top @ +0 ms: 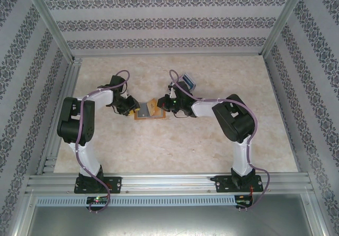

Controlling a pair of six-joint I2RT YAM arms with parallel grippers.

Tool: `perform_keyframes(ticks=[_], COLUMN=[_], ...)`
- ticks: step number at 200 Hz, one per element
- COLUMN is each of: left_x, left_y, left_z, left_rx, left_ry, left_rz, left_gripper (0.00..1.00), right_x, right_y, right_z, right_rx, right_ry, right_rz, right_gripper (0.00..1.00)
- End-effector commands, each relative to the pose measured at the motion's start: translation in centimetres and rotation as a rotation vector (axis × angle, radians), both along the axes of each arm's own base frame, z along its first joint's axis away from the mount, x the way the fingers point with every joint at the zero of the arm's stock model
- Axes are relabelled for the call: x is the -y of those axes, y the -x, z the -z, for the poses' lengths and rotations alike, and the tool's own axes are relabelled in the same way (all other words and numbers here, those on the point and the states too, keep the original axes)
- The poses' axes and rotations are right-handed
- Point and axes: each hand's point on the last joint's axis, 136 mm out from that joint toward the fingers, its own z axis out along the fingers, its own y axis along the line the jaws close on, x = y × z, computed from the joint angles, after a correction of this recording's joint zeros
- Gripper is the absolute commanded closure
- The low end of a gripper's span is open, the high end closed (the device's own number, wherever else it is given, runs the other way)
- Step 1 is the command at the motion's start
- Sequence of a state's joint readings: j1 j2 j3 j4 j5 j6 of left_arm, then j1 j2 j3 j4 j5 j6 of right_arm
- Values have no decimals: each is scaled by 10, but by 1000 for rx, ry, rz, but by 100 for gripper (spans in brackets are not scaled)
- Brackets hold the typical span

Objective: Put the credit cards into the card holder

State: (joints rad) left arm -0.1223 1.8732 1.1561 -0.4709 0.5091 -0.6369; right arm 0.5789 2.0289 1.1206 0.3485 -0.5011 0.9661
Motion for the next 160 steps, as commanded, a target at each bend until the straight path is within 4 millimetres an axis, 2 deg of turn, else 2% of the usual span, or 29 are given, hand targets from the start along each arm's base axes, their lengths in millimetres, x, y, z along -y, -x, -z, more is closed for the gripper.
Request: perform_keyframes(ticks=[1,160], left_x=[0,5], left_y=[-3,-1], left_z=[-10,-8], left_rx=[32,23], left_ry=[17,19], left_rz=[-13,-6], left_gripper=[68,68], right_x=[-2,-9], right_y=[1,2], right_z=[10,21], right_rx=[-8,-8], right_ry=[-1,12], right_rz=[9,14], right_gripper=[95,95])
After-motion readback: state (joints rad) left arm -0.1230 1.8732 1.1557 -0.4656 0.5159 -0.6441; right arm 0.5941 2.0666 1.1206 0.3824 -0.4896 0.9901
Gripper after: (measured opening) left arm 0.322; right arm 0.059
